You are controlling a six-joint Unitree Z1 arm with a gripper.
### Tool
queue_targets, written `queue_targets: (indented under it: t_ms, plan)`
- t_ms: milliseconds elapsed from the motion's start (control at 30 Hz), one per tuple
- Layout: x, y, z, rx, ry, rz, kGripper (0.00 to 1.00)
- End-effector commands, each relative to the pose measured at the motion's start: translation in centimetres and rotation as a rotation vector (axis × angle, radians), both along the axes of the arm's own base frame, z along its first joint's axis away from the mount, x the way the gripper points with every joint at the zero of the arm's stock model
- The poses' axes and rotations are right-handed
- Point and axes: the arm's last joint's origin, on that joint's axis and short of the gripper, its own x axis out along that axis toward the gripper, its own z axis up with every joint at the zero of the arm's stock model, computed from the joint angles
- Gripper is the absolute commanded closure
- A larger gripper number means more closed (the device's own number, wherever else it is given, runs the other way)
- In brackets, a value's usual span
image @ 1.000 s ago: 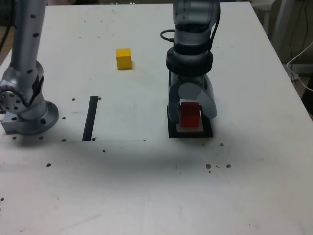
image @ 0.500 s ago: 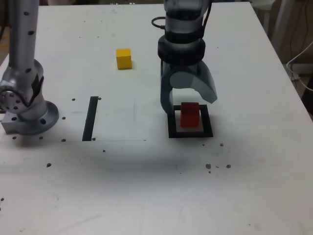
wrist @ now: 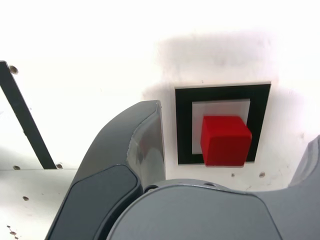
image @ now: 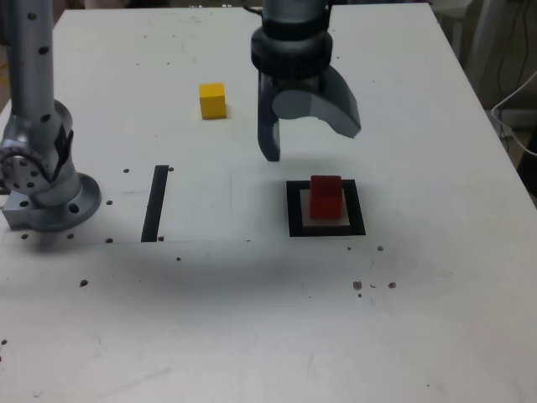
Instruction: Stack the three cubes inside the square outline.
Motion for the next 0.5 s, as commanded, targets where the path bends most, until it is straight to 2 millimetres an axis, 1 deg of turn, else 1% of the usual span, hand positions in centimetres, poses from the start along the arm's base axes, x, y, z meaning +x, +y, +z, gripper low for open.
queue_targets:
  t_ms: [0, 100, 233, 467]
  plan:
    - [-0.4, 1.2, 0.2, -0.005, 0.018, 0.006, 0.01]
    - [-1.1, 3.1, 0.1, -0.007, 0.051, 0.026, 0.01]
    - [-1.9, 5.3, -0.2, -0.003, 0.078, 0.061, 0.01]
    - [-3.5, 7.9, -0.7, 0.01, 0.12, 0.102, 0.01]
